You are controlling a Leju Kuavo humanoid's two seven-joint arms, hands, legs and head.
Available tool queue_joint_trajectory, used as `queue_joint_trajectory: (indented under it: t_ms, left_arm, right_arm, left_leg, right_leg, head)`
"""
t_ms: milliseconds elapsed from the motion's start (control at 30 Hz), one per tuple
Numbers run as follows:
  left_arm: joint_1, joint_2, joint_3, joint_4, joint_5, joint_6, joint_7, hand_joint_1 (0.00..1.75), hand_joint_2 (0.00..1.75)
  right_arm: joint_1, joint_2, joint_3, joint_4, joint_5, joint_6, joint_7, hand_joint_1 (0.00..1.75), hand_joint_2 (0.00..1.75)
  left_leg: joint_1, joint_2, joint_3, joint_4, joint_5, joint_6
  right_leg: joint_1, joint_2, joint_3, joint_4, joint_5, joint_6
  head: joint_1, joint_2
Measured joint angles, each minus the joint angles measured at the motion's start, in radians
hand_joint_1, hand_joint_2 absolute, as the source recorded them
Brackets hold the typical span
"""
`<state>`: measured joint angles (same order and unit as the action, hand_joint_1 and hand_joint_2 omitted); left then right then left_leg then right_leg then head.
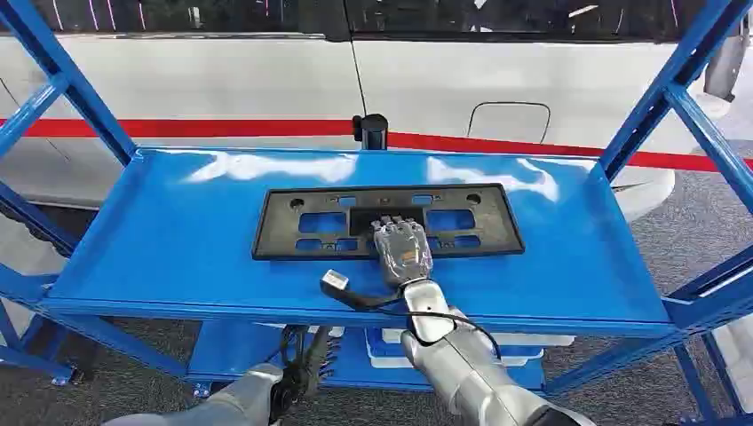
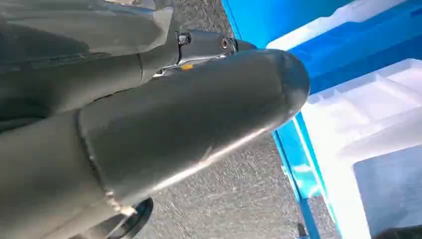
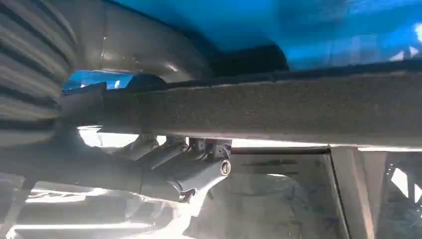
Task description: Take the parts from the cabinet and place them on the table.
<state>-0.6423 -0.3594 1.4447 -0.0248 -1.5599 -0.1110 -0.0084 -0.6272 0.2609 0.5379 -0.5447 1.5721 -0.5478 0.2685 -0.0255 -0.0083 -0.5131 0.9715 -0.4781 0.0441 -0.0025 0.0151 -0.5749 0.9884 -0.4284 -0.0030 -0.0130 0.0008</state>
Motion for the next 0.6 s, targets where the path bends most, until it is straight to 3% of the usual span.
queue_joint_trajectory:
  t_ms: [200, 600]
  left_arm:
    - [-0.001, -0.003, 0.053, 0.006, 0.000, 0.002, 0.000, 0.00, 0.00]
    - [-0.002, -0.003, 0.062, 0.006, -0.010, 0.008, -0.001, 0.00, 0.00]
  right_arm:
    - [0.000, 0.003, 0.001, 0.000, 0.000, 0.000, -0.007, 1.75, 1.75]
    - [0.000, 0.004, 0.000, -0.004, 0.000, -0.019, -0.026, 1.75, 1.75]
  left_leg:
    - [0.001, 0.000, -0.001, 0.000, 0.000, 0.000]
    - [0.001, 0.000, -0.001, 0.000, 0.000, 0.000]
  right_leg:
    - [0.001, 0.000, -0.001, 0.000, 0.000, 0.000]
    - [0.001, 0.000, -0.001, 0.000, 0.000, 0.000]
  head:
    - [0.000, 0.000]
    - [0.000, 0.000]
